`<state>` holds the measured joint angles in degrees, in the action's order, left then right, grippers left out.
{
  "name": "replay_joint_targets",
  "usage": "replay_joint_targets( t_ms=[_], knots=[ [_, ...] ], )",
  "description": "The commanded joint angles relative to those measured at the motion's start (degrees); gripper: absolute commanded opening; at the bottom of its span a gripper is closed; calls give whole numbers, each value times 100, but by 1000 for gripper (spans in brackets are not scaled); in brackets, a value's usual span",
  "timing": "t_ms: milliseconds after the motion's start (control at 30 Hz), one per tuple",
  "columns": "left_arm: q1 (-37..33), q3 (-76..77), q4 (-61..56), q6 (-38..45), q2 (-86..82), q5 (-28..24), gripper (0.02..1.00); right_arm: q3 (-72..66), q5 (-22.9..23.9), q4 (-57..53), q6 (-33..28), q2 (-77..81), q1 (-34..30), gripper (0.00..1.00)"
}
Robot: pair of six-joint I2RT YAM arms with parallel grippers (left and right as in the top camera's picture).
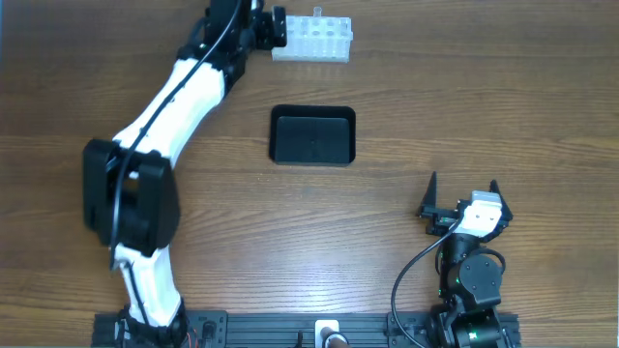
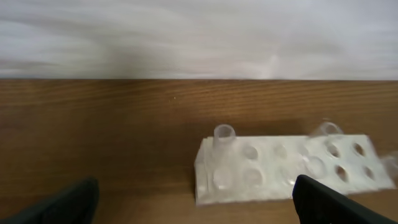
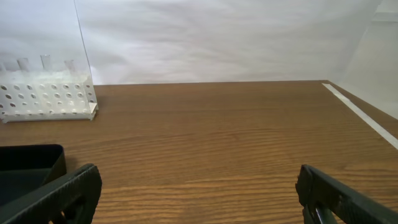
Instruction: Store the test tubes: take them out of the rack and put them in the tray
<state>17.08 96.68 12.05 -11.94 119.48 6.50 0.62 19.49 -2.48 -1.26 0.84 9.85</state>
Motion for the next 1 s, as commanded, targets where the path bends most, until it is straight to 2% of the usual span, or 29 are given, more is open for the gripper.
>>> replay_joint_targets(
  t_ms=[33, 167, 600, 1000],
  knots=[
    [-2, 527, 11, -79, 509, 138, 956, -33, 11, -9, 55, -57, 31, 991],
    [28, 713, -136, -50, 791, 304, 932, -33, 11, -9, 55, -55, 31, 991],
    [81, 846, -861, -48, 1279, 304, 871, -33, 11, -9, 55, -55, 31, 993],
    [232, 953, -1040, -28, 1458, 304, 709, -33, 11, -9, 55, -55, 31, 991]
  ],
)
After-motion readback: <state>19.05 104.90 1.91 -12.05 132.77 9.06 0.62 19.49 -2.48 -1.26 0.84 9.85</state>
